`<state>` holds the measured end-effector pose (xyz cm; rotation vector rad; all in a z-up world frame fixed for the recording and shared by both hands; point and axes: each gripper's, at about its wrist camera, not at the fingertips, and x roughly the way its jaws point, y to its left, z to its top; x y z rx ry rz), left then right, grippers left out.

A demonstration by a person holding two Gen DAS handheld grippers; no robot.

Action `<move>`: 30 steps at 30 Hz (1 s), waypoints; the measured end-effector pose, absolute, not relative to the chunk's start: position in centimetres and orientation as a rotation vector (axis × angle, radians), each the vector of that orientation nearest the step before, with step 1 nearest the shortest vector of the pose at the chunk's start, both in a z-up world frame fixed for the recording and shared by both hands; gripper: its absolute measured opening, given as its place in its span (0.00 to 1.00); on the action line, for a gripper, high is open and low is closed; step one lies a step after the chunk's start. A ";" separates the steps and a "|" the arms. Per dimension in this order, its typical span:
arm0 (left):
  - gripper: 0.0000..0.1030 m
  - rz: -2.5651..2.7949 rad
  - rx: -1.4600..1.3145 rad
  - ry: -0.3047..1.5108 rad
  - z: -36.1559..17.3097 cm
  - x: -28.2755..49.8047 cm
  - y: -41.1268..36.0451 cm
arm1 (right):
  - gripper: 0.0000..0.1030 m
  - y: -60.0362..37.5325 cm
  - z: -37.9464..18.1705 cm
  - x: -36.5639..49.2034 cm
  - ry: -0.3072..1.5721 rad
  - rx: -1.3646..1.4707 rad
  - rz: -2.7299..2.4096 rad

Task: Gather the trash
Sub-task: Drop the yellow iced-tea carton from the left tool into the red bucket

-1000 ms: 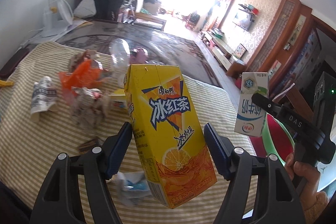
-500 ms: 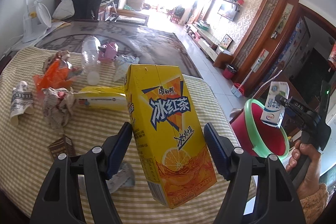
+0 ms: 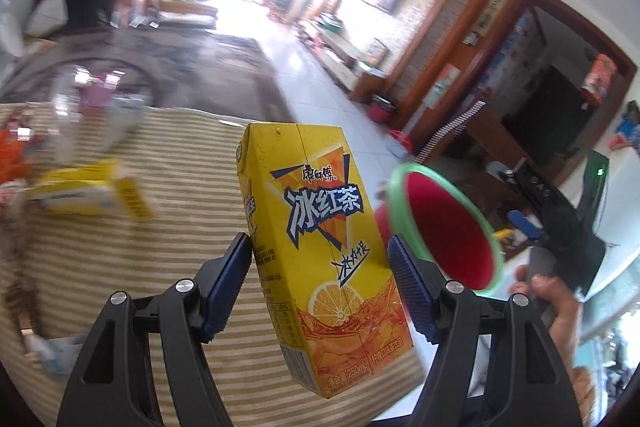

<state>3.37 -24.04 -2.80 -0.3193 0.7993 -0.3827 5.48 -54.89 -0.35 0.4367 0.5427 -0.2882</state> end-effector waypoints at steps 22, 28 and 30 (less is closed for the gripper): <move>0.70 -0.738 -0.186 0.879 -1.8 10.3 -39.9 | 0.95 -60.1 0.7 0.6 0.233 0.561 -0.736; 0.72 -0.613 -0.251 0.867 -1.9 8.2 -34.4 | 0.95 -58.7 0.6 2.6 0.309 0.506 -0.661; 0.75 -0.566 -0.283 0.863 -1.9 7.3 -32.1 | 0.95 -58.1 0.8 2.9 0.311 0.489 -0.645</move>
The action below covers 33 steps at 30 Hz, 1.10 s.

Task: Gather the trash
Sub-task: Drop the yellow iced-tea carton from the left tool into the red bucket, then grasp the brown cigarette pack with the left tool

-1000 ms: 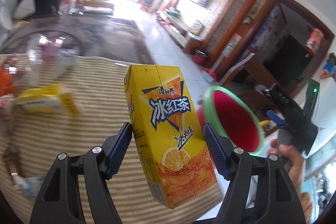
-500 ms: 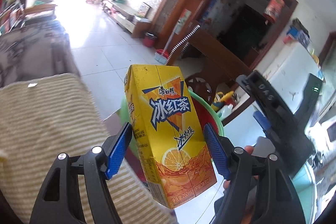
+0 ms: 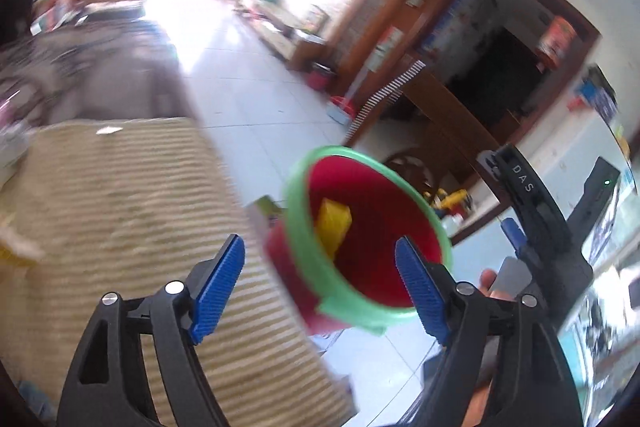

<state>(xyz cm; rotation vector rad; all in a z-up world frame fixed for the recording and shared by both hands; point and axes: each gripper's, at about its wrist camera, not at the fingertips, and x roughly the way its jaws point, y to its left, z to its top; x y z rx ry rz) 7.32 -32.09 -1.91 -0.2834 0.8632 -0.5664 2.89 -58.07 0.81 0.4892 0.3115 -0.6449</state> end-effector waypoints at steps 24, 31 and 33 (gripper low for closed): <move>0.80 0.190 -0.564 1.020 -10.8 -1.4 -3.2 | 0.95 -34.8 -3.4 9.1 0.843 0.092 0.427; 0.66 0.217 -0.459 1.042 -12.2 -0.2 -4.9 | 0.95 -33.6 -3.6 9.5 0.853 0.127 0.447; 0.53 0.225 -0.457 1.035 -12.2 0.0 -4.8 | 0.95 -33.7 -3.5 10.0 0.854 0.201 0.460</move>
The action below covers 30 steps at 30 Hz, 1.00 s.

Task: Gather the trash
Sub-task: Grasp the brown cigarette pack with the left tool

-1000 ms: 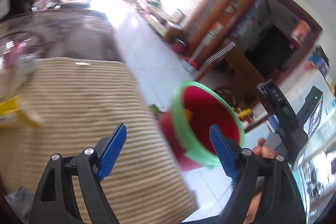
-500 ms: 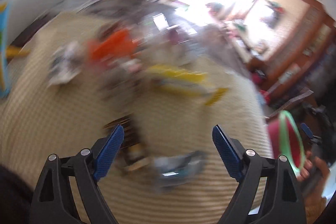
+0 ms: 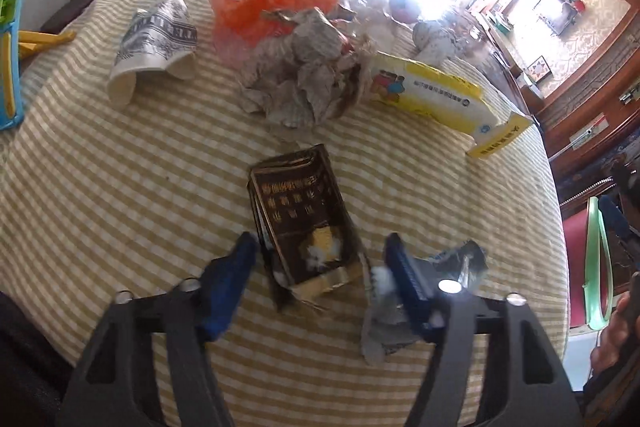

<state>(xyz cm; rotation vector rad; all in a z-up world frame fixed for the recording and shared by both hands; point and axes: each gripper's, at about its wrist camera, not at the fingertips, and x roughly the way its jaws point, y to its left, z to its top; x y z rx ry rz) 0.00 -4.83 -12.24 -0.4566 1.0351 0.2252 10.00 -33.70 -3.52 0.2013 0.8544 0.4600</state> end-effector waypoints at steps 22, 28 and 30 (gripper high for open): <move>0.50 0.257 -0.501 0.955 -11.7 -3.1 2.1 | 0.95 -12.5 -3.9 10.1 0.873 0.100 0.845; 0.68 0.224 -0.532 0.916 -12.3 -3.2 2.1 | 0.95 -9.0 -6.6 9.7 0.930 -0.065 0.828; 0.70 0.220 -0.520 0.916 -12.2 -3.1 1.8 | 0.95 -8.3 -7.5 10.1 0.964 -0.067 0.822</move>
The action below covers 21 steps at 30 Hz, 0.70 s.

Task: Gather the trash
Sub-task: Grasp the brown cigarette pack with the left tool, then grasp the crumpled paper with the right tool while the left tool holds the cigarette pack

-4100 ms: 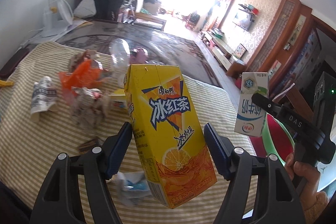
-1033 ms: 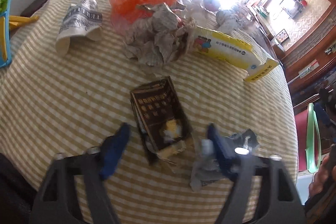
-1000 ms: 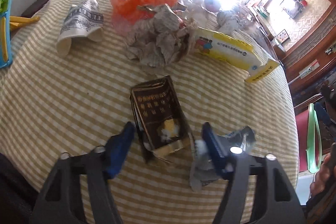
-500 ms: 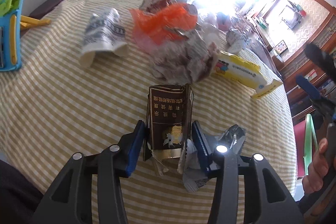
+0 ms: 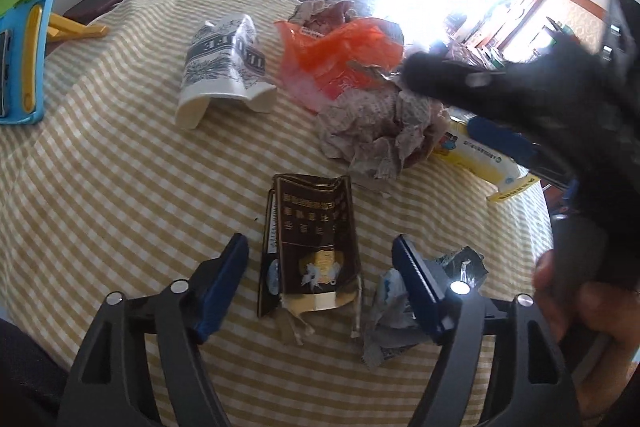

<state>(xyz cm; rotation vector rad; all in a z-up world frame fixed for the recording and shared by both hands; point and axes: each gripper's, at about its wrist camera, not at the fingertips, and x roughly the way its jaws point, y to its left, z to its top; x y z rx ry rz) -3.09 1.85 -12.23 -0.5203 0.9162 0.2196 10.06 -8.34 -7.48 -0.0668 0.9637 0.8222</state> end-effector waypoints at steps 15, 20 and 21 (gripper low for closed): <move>0.70 0.219 -0.572 0.856 -11.9 -3.2 3.1 | 0.38 -11.1 -6.0 10.8 0.945 0.058 0.831; 0.68 0.222 -0.563 0.896 -12.8 -2.1 3.5 | 0.38 -11.7 -5.5 10.5 0.935 0.054 0.829; 0.64 0.224 -0.546 0.896 -12.7 -2.0 3.3 | 0.38 -11.7 -5.4 10.5 0.933 0.046 0.829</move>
